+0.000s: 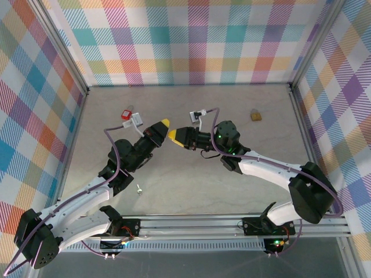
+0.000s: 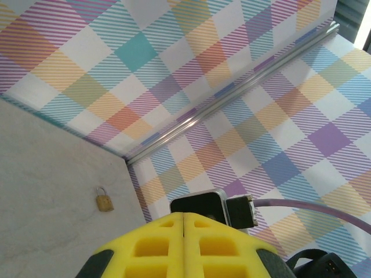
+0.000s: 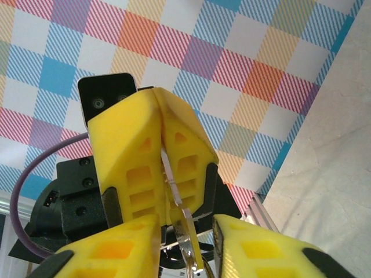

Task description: Unlock with the key

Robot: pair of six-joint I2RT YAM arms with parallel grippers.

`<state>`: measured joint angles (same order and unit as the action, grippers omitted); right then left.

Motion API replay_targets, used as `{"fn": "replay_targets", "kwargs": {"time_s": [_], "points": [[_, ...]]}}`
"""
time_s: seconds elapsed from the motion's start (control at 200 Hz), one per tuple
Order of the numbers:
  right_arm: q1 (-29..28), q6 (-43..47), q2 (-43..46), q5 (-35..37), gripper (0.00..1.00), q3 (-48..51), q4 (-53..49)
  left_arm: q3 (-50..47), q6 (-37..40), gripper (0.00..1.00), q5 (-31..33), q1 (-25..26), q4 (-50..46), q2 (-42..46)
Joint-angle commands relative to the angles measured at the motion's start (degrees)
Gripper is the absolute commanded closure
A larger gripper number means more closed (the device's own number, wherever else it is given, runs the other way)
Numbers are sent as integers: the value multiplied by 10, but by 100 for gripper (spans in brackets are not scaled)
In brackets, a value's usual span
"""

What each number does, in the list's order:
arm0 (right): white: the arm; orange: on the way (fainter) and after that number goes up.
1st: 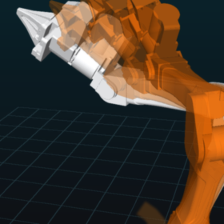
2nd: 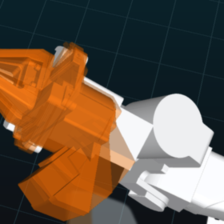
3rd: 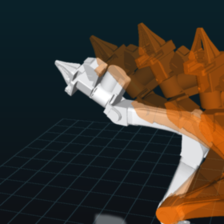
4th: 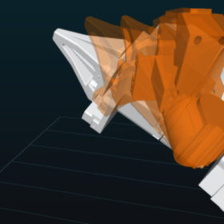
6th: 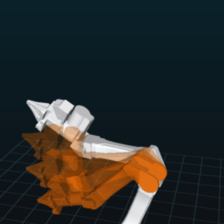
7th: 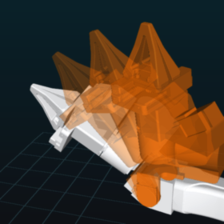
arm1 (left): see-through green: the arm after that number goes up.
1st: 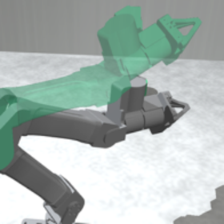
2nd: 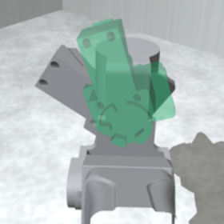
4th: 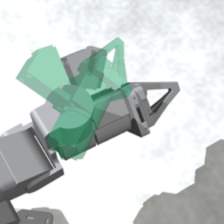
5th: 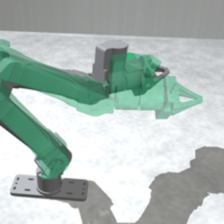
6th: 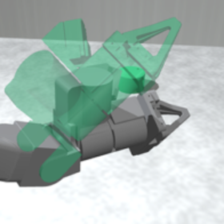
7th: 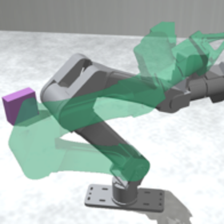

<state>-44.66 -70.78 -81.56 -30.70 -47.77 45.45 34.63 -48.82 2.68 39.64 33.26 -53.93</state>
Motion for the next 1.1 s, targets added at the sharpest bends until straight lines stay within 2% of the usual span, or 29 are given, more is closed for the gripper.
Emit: {"fn": "replay_targets", "kwargs": {"time_s": [0.0, 0.315, 0.52, 0.62, 0.705, 0.725, 0.745, 0.795, 0.83, 0.89, 0.915, 0.95, 0.995, 1.03, 1.095], "points": [[-4, -5, 1, -4, 72, -5, 37, -3, -3, 100, 8, 5, 31, 1], [-4, -11, -3, -2, 84, -8, 44, -15, -8, 100, 9, 7, 53, -4], [-4, -17, -6, -6, 100, -10, 54, -22, -4, 100, 15, 9, 53, -3], [-4, -9, 3, -5, 100, -15, 31, -30, -8, 100, 21, 11, 50, 0], [-4, 23, 20, -6, 100, -31, -35, -33, -9, 100, 31, 11, 20, 10], [-4, 34, 26, -6, 100, -36, -58, -33, -9, 94, 38, 10, 3, 15], [-4, 47, 33, -5, 100, -42, -83, -29, -7, 83, 49, 11, -23, 23], [-4, 87, 49, 0, 100, -61, -174, -1, 1, 45, 97, 9, -119, 51], [-4, 122, 64, 8, 100, -78, -259, 31, 10, 25, 134, 4, -217, 69], [-4, 180, 87, 41, 100, -112, -394, 93, 33, 5, 173, -17, -363, 83], [-4, 200, 95, 59, 100, -126, -455, 121, 42, 0, 178, -33, -417, 79], [-4, 232, 101, 90, 100, -148, -541, 162, 48, 0, 170, -65, -510, 62], [-3, 265, 103, 129, 100, -179, -645, 219, 54, 0, 123, -130, -612, 20], [-3, 285, 101, 153, 100, -199, -709, 251, 62, 0, 80, -177, -658, -20], [-3, 310, 98, 176, 100, -222, -776, 302, 124, 0, -4, -256, -705, -103]]}}
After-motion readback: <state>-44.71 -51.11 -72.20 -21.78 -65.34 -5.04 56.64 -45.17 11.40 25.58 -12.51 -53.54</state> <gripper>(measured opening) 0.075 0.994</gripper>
